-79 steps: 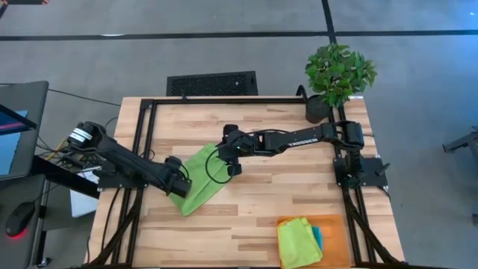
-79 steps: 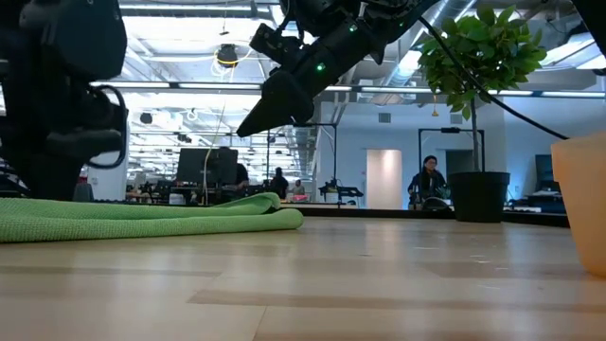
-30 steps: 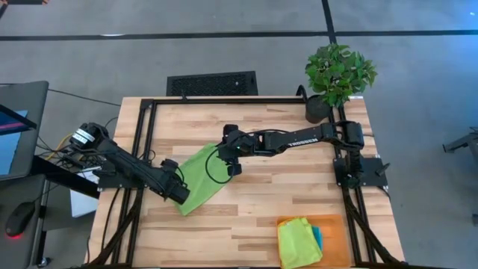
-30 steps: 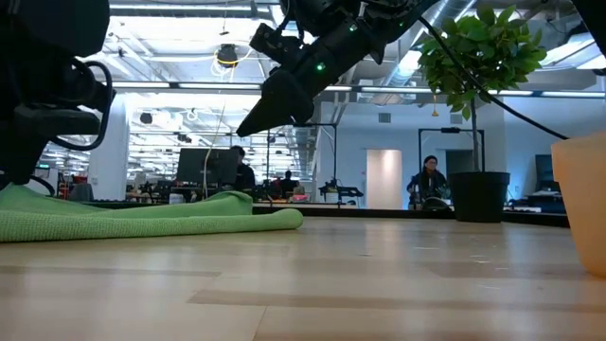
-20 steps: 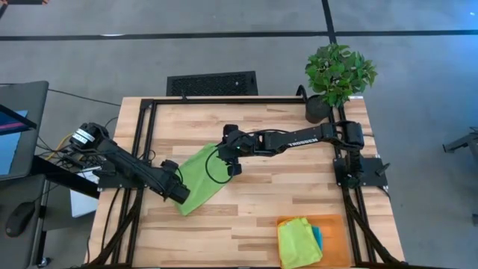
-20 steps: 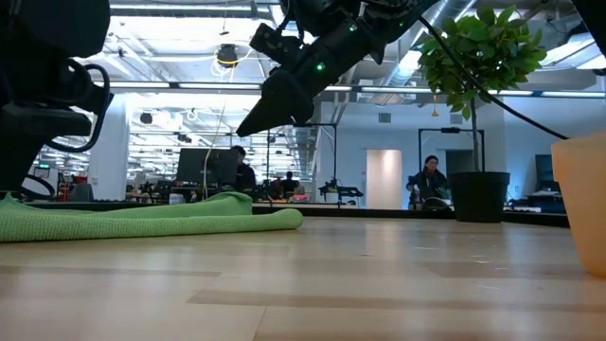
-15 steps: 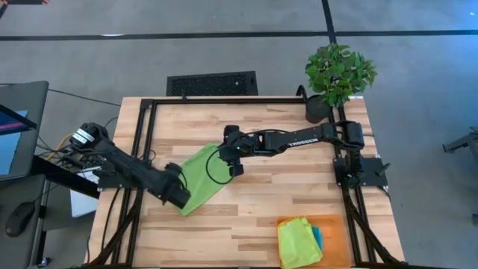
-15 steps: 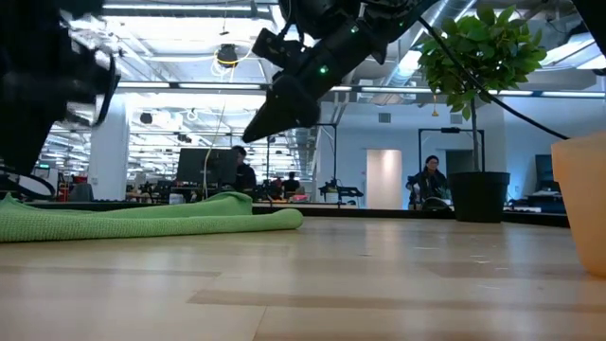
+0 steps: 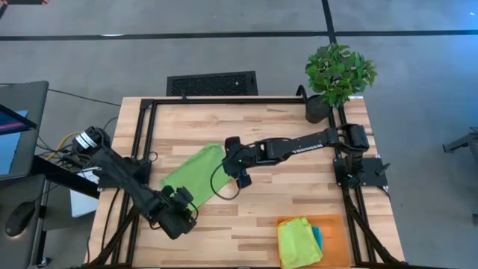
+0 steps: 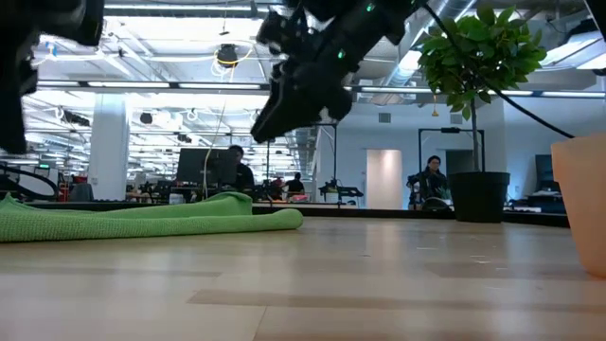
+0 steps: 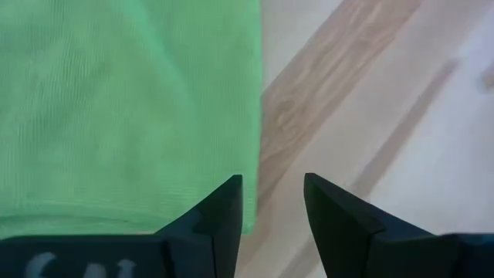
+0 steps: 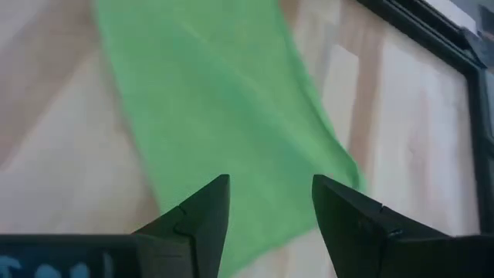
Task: Fold microfiber towels
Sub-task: Fold the green microfiber towel
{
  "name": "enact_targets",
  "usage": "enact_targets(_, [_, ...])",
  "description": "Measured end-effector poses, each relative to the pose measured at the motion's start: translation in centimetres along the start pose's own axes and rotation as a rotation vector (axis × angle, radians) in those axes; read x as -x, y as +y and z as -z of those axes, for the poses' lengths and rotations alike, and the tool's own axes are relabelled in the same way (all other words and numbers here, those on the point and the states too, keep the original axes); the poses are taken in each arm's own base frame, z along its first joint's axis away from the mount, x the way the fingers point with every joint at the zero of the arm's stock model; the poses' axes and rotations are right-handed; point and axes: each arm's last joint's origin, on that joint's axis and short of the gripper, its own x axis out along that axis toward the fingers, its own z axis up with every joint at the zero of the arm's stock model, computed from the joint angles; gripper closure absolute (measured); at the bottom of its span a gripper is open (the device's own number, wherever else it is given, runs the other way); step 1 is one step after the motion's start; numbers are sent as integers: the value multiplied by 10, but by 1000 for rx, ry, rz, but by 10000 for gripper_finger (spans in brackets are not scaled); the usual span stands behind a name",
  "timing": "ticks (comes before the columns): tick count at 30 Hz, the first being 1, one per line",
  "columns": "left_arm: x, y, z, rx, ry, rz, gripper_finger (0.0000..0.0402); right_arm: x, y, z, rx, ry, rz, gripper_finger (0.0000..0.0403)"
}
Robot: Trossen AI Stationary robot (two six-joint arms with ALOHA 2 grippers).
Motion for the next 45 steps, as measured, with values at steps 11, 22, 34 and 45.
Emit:
enact_targets(11, [-47, -5, 24, -110, 147, -151, 269, 8, 32, -21, 57, -70, -54, 193])
enact_targets(22, [-53, -5, 25, -128, 146, -178, 269, 10, 44, -25, -58, -68, -81, 193])
enact_targets(34, [-53, -1, 24, -87, 148, -224, 392, 12, 57, -27, -50, -37, -114, 193])
enact_targets(45, [-33, -7, -23, -224, 169, -371, 400, 16, 56, -16, -48, 82, -115, 193])
